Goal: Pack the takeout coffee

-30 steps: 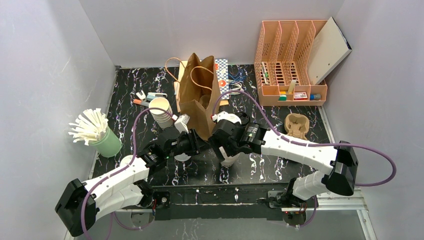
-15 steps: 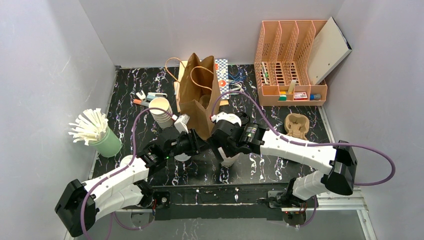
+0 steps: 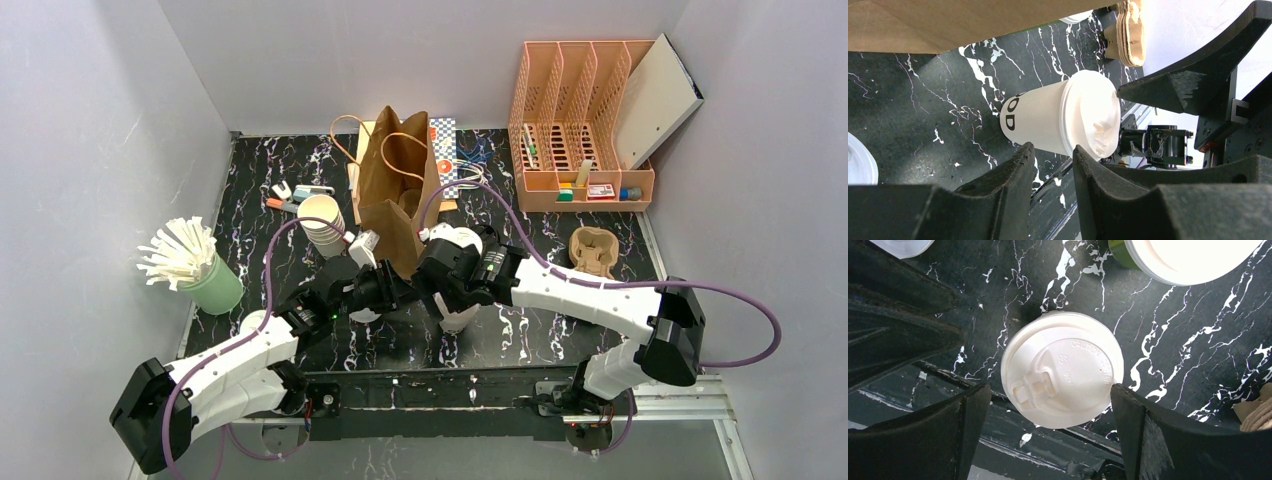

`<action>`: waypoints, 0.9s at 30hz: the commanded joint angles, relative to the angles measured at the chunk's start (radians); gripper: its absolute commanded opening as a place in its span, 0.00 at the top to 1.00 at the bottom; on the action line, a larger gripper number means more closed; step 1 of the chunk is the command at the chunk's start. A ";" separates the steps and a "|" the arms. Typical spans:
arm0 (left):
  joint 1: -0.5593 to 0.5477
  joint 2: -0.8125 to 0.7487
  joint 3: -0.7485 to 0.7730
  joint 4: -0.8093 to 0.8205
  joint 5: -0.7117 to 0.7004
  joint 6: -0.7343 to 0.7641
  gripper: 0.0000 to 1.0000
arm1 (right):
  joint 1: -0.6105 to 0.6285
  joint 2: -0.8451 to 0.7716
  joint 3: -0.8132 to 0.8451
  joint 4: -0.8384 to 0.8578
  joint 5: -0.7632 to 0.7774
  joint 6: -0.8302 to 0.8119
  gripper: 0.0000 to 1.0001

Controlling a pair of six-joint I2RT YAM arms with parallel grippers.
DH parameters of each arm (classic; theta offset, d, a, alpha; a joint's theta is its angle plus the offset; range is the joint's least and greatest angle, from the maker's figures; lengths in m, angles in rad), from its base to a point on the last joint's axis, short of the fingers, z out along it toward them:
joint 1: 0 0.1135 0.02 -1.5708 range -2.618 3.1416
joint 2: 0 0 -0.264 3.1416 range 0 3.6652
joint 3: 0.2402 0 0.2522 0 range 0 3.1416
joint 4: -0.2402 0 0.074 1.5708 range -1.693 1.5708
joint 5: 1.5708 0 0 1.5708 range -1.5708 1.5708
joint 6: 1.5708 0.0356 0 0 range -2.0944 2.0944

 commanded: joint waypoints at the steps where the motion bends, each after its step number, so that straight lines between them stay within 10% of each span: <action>1: -0.002 -0.011 -0.012 0.009 0.010 0.009 0.67 | 0.006 0.009 0.044 -0.032 0.043 0.039 0.02; 27: -0.002 0.011 -0.008 0.018 0.023 0.013 0.67 | -0.005 -0.001 0.046 -0.024 -0.046 -0.112 0.02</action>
